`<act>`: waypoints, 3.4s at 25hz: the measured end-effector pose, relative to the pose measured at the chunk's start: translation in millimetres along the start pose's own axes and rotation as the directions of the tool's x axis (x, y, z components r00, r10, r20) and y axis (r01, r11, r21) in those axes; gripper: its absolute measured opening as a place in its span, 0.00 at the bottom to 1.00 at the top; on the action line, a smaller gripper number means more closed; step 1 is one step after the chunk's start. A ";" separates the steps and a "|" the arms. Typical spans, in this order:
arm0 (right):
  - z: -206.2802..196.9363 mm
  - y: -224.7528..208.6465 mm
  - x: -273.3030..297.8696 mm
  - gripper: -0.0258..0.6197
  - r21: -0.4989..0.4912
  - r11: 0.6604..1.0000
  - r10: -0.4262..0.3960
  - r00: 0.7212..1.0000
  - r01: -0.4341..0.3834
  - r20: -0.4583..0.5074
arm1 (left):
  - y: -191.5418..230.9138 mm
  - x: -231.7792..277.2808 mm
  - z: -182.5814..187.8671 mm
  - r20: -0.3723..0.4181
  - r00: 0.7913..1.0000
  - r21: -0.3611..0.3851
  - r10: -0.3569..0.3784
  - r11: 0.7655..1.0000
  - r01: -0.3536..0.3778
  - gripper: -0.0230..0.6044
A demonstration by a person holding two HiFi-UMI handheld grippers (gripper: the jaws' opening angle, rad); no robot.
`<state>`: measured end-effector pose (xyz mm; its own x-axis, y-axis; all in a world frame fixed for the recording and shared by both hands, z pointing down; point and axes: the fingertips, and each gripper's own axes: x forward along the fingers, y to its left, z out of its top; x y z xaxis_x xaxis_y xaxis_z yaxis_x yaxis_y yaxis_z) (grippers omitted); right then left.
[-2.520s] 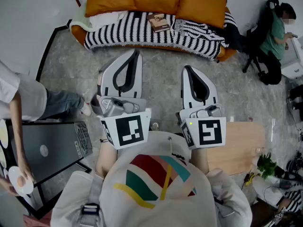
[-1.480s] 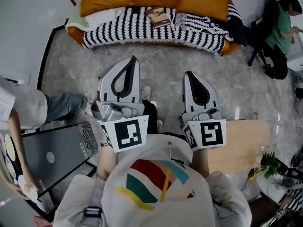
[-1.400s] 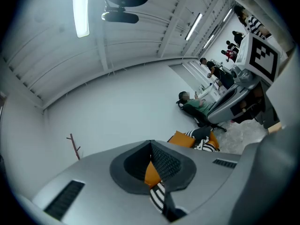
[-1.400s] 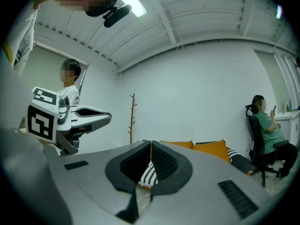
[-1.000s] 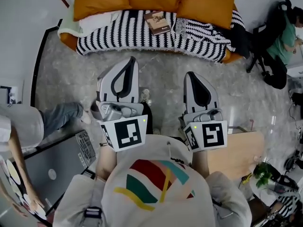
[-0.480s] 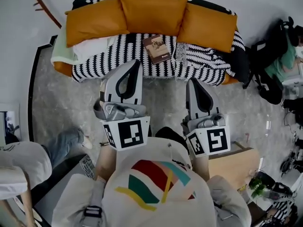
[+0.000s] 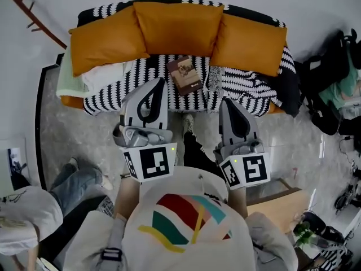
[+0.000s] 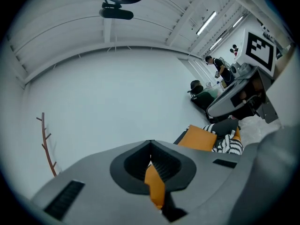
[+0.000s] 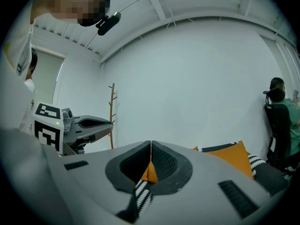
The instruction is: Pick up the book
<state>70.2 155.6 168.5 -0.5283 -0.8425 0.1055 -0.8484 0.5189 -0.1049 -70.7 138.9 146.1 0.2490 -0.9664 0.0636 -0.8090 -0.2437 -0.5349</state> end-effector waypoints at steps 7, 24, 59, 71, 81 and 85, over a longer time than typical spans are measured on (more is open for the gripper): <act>20.0 -69.3 79.3 0.06 -0.010 0.999 0.031 1.000 -0.031 -0.003 | 20.1 107.1 2.9 -0.037 0.999 0.036 0.037 0.999 -0.036 0.05; 9.5 -130.5 190.1 0.06 0.056 0.995 0.081 0.994 -0.077 -0.078 | 42.4 233.3 -32.3 -0.122 0.992 0.048 0.015 0.999 -0.009 0.05; -363.1 -131.5 256.0 0.06 0.501 0.860 0.218 0.812 0.102 -0.541 | -310.2 240.7 -568.2 -0.085 0.793 -0.932 -0.603 -0.234 -0.278 0.55; -376.6 -98.9 248.6 0.06 0.525 0.849 0.228 0.849 0.066 -0.476 | -328.8 273.5 -569.1 0.089 0.754 -0.951 -0.651 -0.280 -0.129 0.34; -374.5 -122.0 234.6 0.06 0.550 0.828 0.203 0.856 0.108 -0.475 | -355.3 325.2 -517.7 0.249 0.850 -0.779 -0.464 -0.618 -0.109 0.34; -376.6 -138.1 231.2 0.06 0.564 0.816 0.183 0.870 0.126 -0.459 | -363.8 368.3 -506.0 0.218 0.847 -0.856 -0.486 -0.511 -0.073 0.33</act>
<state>52.6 -56.2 579.7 -0.6301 -0.5711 0.5261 -0.7397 0.2354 -0.6304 45.9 -169.7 790.4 0.7196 -0.6821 0.1301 -0.0604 0.1252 0.9903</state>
